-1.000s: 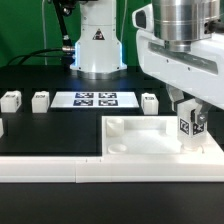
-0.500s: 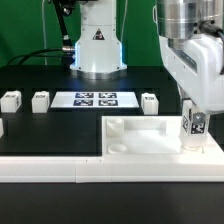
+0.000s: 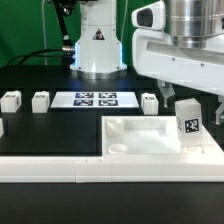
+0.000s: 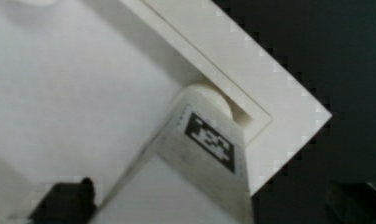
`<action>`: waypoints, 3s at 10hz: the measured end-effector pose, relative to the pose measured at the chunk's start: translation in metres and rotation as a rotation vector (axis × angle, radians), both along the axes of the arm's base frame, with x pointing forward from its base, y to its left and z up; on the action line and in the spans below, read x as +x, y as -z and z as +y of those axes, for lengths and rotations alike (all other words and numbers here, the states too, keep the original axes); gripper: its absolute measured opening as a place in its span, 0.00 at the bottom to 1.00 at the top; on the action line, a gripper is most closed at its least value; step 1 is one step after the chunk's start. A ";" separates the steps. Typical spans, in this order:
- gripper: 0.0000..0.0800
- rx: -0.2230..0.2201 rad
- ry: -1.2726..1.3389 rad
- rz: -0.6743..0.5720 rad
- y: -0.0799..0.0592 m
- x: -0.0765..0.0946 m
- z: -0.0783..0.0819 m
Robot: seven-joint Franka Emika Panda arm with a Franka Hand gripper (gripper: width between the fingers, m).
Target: Assemble square table
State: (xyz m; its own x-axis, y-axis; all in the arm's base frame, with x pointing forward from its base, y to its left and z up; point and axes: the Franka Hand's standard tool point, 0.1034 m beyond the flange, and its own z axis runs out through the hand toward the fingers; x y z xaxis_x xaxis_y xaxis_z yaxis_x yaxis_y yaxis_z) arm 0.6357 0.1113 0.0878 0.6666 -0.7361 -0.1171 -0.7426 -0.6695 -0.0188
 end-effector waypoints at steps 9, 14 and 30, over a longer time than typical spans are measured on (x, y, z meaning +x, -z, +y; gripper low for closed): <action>0.78 0.019 -0.484 -0.099 0.011 0.000 -0.002; 0.36 0.010 -0.201 -0.071 0.012 0.000 0.000; 0.80 0.097 0.367 -0.045 0.015 -0.007 0.003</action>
Offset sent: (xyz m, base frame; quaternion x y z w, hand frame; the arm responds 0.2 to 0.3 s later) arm 0.0000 0.0000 0.0000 0.0000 0.0000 -0.2571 0.9664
